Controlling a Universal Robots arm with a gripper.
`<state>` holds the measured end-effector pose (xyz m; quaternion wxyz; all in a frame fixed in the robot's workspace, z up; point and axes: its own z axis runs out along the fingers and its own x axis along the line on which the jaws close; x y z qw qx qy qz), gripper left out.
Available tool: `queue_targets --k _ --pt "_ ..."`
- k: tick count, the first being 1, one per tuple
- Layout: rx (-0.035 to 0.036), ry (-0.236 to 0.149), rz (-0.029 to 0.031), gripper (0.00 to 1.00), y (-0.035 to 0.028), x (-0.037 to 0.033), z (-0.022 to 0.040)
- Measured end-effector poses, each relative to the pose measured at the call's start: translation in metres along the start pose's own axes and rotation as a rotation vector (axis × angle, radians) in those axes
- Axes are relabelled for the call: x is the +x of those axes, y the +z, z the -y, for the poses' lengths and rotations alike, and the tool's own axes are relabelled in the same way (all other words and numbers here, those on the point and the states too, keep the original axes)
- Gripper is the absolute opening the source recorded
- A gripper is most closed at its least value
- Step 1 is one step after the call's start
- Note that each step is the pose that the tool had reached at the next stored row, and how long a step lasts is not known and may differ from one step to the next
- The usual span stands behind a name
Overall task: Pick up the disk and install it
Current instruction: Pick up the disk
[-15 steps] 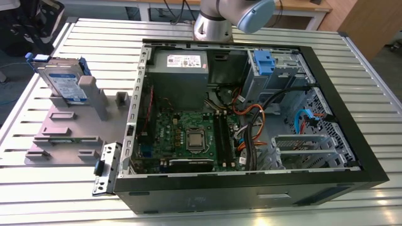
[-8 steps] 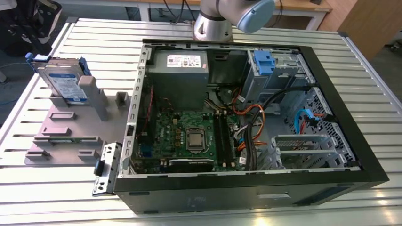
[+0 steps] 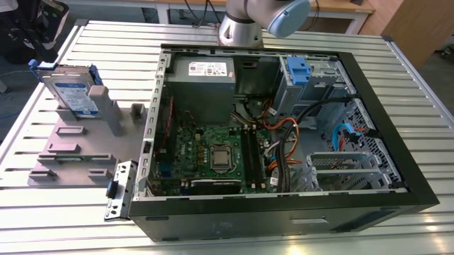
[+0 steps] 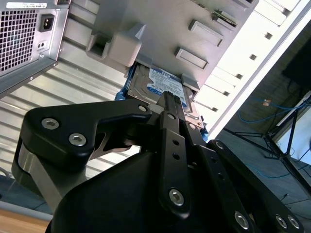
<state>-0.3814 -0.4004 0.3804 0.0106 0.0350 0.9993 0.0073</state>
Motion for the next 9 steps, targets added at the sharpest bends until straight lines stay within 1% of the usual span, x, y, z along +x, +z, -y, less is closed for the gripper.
queue_targets --k 9 --pt "-0.0001 -0.005 0.0000 0.11 0.0000 0.0000 0.0000"
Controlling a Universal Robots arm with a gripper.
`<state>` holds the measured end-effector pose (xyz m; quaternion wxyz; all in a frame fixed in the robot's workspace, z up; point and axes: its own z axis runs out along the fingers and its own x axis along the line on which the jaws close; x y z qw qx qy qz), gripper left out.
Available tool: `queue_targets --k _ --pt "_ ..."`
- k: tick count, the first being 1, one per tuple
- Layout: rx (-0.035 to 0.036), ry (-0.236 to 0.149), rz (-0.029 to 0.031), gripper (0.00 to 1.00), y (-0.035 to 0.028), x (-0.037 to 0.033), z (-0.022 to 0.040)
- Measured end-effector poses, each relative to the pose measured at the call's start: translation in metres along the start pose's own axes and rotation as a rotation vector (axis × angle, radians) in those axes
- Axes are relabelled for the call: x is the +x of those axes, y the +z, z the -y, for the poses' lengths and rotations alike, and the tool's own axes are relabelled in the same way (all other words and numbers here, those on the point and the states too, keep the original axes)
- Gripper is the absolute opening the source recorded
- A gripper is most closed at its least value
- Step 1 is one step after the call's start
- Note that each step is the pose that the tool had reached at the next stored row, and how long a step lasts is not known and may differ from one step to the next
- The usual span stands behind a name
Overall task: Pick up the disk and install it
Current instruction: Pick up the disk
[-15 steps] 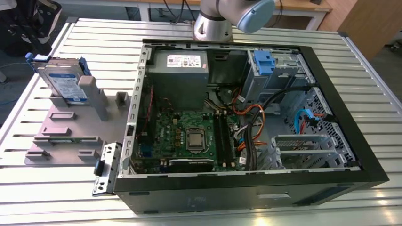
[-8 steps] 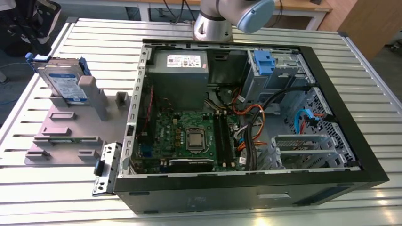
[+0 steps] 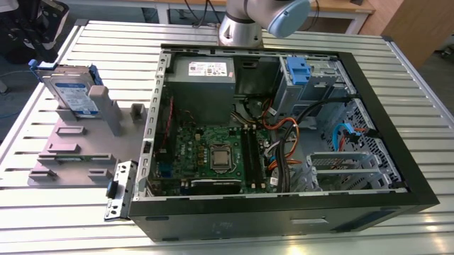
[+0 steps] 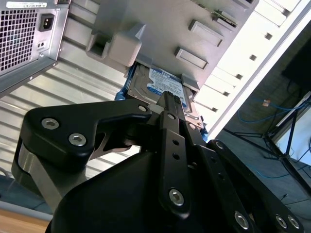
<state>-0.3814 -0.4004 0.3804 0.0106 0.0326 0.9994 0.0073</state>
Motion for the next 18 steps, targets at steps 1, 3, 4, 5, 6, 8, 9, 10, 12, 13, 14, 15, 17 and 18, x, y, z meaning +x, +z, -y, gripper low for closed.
queue_targets --k 1,3,4,5,6,8,9,10,12,13,14,15,17,18 --pt "0.0000 -0.002 0.0000 0.11 0.0000 0.0000 0.0000" --pt "-0.0002 -0.008 -0.0001 0.11 0.0000 0.0000 0.0000" --pt "-0.0002 -0.012 -0.0001 0.11 0.0000 0.0000 0.0000" --pt "-0.0003 -0.015 -0.0002 0.11 0.0000 0.0000 0.0000" --pt "-0.0004 -0.019 -0.0003 0.11 0.0000 0.0000 0.0000" --pt "-0.0005 -0.027 -0.0004 0.11 0.0000 0.0000 0.0000" --pt "-0.0006 -0.030 -0.0005 0.11 0.0000 0.0000 0.0000" --pt "-0.0007 -0.034 -0.0006 0.11 0.0000 0.0000 0.0000" --pt "-0.0009 -0.042 -0.0006 0.11 0.0000 0.0000 0.0000" --pt "-0.0009 -0.046 -0.0007 0.11 0.0000 0.0000 0.0000" --pt "-0.0010 -0.050 -0.0007 0.11 0.0000 0.0000 0.0000" --pt "-0.0011 -0.054 -0.0008 0.11 0.0000 0.0000 0.0000" --pt "-0.0013 -0.063 -0.0009 0.11 0.0000 0.0000 0.0000" --pt "-0.0014 -0.067 -0.0010 0.11 0.0000 0.0000 0.0000"
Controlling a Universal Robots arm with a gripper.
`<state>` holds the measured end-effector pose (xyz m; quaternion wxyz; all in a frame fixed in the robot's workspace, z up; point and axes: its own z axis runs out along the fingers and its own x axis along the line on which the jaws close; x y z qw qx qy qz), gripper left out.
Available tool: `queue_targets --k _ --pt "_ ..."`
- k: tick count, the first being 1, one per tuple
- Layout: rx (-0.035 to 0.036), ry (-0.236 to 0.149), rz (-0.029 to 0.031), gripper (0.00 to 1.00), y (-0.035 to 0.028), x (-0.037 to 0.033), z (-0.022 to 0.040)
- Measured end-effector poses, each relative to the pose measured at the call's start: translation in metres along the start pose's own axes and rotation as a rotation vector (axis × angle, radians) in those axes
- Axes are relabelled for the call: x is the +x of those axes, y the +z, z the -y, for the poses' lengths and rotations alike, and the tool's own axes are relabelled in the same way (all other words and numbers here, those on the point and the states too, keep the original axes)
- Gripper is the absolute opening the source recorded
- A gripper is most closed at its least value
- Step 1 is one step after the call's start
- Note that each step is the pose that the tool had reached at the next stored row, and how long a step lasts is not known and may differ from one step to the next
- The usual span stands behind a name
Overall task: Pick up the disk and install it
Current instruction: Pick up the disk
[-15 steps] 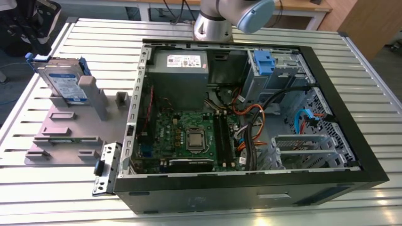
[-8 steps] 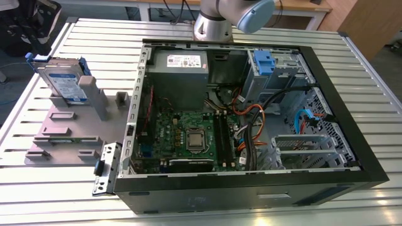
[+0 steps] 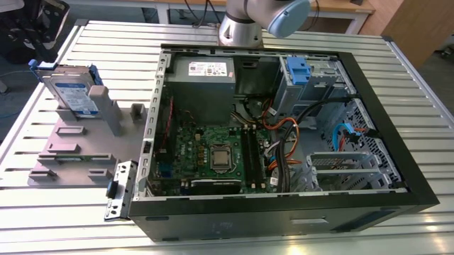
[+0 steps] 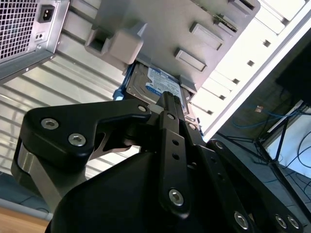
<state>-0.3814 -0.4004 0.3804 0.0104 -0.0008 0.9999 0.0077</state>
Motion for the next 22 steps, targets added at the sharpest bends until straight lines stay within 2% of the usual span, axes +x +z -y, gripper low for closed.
queue_targets --k 22 --pt "-0.0022 -0.107 -0.0016 0.11 0.0000 0.0000 0.0000"
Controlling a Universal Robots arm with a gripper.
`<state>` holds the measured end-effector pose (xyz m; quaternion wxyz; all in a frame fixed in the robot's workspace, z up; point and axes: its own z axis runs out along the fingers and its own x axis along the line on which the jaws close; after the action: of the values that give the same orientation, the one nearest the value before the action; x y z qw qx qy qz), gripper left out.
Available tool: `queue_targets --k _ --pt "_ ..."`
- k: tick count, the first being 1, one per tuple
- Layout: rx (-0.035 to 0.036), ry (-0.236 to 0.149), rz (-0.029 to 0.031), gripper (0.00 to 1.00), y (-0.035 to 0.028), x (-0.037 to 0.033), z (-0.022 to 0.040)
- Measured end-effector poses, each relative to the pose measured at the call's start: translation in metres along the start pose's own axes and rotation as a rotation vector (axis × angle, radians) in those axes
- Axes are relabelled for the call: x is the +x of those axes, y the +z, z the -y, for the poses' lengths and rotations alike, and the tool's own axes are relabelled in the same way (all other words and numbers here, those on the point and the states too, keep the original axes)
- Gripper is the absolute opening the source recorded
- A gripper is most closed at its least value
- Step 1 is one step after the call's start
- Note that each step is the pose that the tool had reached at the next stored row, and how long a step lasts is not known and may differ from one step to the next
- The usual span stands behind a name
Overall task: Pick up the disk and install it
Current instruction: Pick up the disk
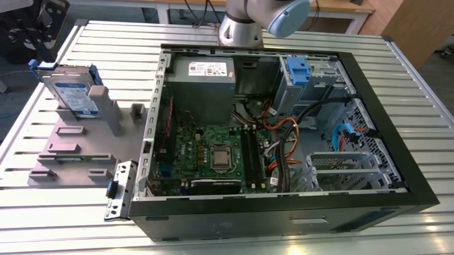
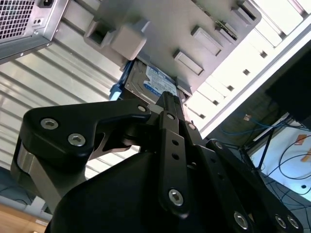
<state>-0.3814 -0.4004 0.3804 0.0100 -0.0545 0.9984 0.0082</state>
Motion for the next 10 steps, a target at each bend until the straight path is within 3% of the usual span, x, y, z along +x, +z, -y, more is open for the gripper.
queue_targets --k 10 --pt "-0.0010 -0.050 -0.0009 0.11 0.0000 0.0000 0.0000"
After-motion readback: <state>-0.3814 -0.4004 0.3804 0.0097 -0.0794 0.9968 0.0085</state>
